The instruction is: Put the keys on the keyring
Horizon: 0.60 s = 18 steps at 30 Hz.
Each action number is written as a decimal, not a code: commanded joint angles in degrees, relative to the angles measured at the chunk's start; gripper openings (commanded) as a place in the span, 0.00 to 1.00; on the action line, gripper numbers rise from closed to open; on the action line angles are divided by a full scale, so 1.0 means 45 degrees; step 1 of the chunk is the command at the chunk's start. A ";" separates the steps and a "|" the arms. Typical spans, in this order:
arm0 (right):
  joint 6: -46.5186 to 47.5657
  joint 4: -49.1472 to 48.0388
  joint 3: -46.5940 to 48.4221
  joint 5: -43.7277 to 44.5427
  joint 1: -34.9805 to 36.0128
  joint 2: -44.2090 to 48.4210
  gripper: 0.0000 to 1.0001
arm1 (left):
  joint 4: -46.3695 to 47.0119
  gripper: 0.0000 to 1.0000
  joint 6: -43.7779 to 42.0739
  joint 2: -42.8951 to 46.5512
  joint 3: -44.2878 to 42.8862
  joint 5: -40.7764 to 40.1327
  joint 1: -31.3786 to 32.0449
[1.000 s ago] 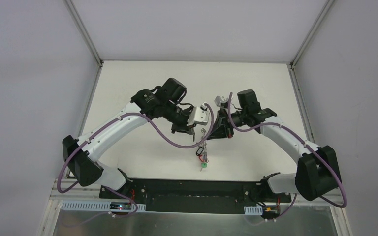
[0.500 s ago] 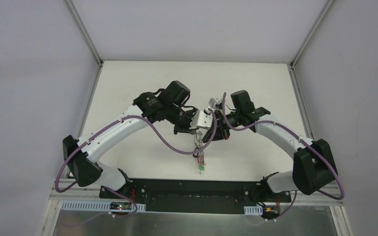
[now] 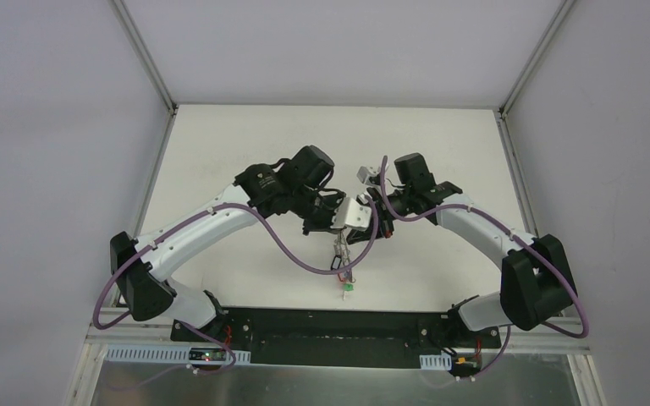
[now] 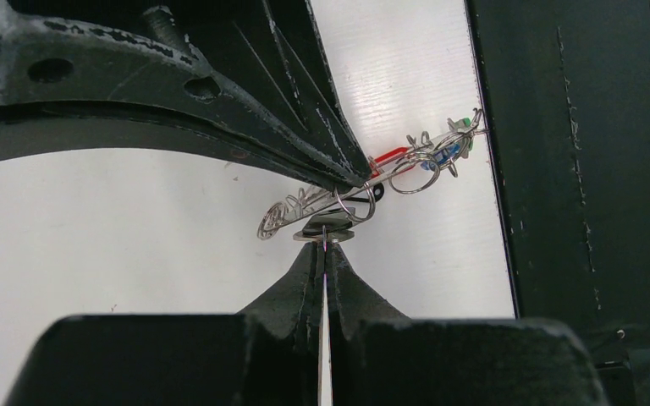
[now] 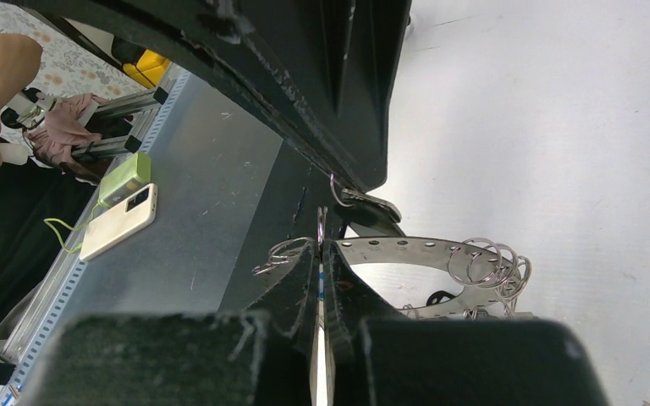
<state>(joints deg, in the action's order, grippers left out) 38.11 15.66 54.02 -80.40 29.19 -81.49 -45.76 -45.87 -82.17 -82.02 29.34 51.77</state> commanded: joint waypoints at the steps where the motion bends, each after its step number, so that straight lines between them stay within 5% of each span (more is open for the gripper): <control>1: -0.0031 -0.0161 0.0593 -0.0911 0.0080 0.0103 0.00 | -0.0054 0.00 -0.0315 -0.0069 0.0119 -0.0073 0.0246; 18: -0.0089 -0.0179 0.0652 -0.0887 0.0059 0.0050 0.00 | -0.0342 0.00 -0.0720 -0.0118 0.0253 -0.0206 0.0596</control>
<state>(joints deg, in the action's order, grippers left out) 37.91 15.66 54.08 -80.42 29.19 -81.49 -46.09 -47.53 -82.39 -81.58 28.21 53.71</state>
